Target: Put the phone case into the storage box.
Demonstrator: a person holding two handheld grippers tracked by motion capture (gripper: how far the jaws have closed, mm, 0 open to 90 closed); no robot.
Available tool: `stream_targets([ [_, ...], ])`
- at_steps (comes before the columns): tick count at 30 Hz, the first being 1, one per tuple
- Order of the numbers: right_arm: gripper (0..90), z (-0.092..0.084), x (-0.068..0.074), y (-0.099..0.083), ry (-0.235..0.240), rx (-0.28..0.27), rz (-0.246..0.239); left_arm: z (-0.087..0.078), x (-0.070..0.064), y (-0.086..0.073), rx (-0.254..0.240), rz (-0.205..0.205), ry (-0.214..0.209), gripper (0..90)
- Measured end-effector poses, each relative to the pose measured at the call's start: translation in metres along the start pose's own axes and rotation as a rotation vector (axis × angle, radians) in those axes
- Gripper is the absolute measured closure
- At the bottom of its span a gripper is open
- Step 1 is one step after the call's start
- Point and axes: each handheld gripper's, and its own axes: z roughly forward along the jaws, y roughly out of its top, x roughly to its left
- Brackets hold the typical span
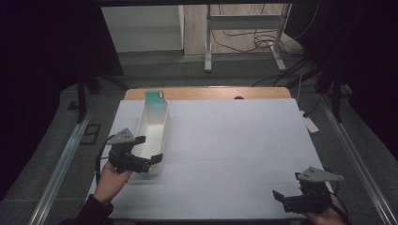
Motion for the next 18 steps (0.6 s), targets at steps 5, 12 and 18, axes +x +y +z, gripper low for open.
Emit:
stream_targets([
  [5, 0.0, 0.000, 0.000, 0.000, 0.000, 0.001, 0.001, -0.005, -0.001, -0.005, -0.005, -0.007, 0.003, 0.5],
  [12, 0.0, 0.000, 0.000, 0.000, -0.001, 0.001, 0.001, -0.011, -0.003, -0.010, -0.012, -0.015, 0.008, 0.6],
  [18, 0.0, 0.000, 0.000, 0.000, -0.001, 0.000, 0.001, -0.016, -0.004, -0.014, -0.013, -0.017, 0.019, 0.5],
])
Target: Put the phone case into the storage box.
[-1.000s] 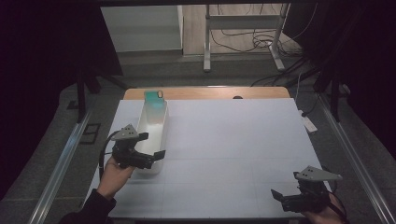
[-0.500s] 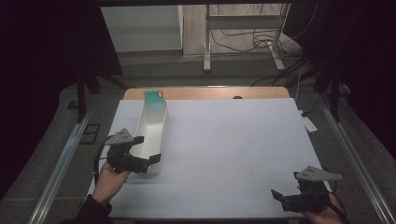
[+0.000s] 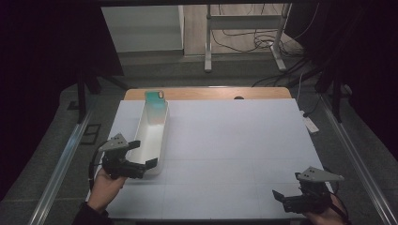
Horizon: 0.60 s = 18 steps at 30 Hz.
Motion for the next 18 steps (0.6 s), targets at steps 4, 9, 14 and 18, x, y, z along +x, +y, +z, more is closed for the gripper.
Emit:
stream_targets([
  [4, 0.0, 0.000, 0.000, 0.000, 0.000, 0.000, 0.000, -0.002, -0.001, -0.003, 0.003, 0.001, 0.007, 0.6],
  [9, 0.0, 0.000, 0.000, 0.000, 0.000, 0.000, 0.000, -0.007, -0.003, -0.007, -0.001, -0.002, 0.013, 0.5],
  [14, 0.0, 0.000, 0.000, 0.000, 0.000, 0.002, -0.001, -0.011, -0.003, -0.011, -0.003, -0.007, 0.018, 0.5],
  [18, 0.0, 0.000, 0.000, 0.000, -0.001, 0.002, -0.001, -0.014, -0.004, -0.013, -0.007, -0.011, 0.020, 0.5],
])
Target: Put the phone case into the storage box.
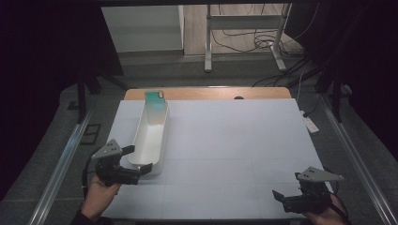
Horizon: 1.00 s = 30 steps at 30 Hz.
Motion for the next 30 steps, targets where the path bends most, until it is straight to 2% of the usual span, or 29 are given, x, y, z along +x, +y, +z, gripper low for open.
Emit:
stream_targets([
  [15, 0.0, 0.000, 0.000, 0.000, -0.001, 0.002, -0.001, -0.008, -0.003, -0.009, 0.002, -0.004, 0.021, 0.5],
  [30, 0.0, 0.000, 0.000, 0.000, 0.000, 0.004, -0.002, -0.018, -0.004, -0.020, -0.006, -0.027, 0.036, 0.6],
])
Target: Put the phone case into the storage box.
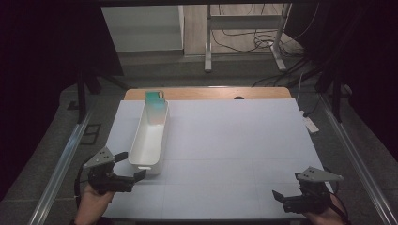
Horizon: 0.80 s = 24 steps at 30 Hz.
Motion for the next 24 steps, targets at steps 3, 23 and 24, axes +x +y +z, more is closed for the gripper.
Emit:
stream_targets([
  [3, 0.0, 0.000, 0.000, 0.000, 0.000, 0.000, 0.001, -0.003, 0.000, -0.002, -0.003, -0.003, 0.003, 0.5],
  [23, 0.0, 0.000, 0.000, 0.000, -0.001, 0.000, 0.002, -0.016, 0.001, -0.018, 0.005, -0.020, 0.037, 0.5],
  [24, 0.0, 0.000, 0.000, 0.000, -0.001, 0.000, 0.003, -0.017, 0.001, -0.018, 0.008, -0.019, 0.039, 0.4],
])
